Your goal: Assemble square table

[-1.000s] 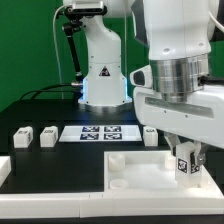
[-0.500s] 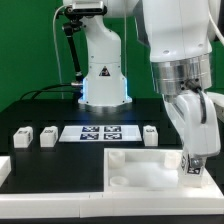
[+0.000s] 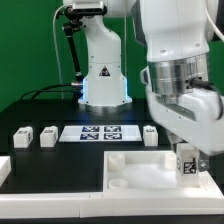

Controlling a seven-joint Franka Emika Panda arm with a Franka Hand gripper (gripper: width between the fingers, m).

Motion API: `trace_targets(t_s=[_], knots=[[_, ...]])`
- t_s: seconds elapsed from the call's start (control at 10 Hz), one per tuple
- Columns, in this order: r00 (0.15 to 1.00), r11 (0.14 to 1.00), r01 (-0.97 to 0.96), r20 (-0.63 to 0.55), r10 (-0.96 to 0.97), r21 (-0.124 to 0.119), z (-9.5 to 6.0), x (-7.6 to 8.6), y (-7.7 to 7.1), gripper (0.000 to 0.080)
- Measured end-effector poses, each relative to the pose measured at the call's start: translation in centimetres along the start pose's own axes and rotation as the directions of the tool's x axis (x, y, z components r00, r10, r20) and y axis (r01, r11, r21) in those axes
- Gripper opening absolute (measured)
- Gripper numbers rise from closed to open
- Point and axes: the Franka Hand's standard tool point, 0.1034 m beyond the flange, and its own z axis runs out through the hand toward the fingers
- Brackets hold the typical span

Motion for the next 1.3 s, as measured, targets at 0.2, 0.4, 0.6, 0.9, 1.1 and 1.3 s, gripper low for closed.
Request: trace_targets(t_s=[0.2, 0.4, 0.6, 0.9, 1.1, 1.3], knots=[[0.995, 0.995, 0.099, 0.001, -0.099, 0.0, 0.07, -0.11, 0.03, 0.0646], [0.951, 0.951, 0.308, 0.001, -0.308, -0.021, 0.14, -0.24, 0.26, 0.0649], [0.813, 0.81, 0.581, 0.0, -0.583, -0.084, 0.19, -0.44, 0.61, 0.0649], [0.76, 0.757, 0.647, -0.002, -0.65, -0.091, 0.4, -0.84, 0.58, 0.0636], [0.802, 0.799, 0.595, -0.005, -0.598, -0.087, 0.44, -0.92, 0.58, 0.0451], [0.882, 0.879, 0.469, -0.014, -0.472, -0.082, 0.47, -1.03, 0.58, 0.0288]])
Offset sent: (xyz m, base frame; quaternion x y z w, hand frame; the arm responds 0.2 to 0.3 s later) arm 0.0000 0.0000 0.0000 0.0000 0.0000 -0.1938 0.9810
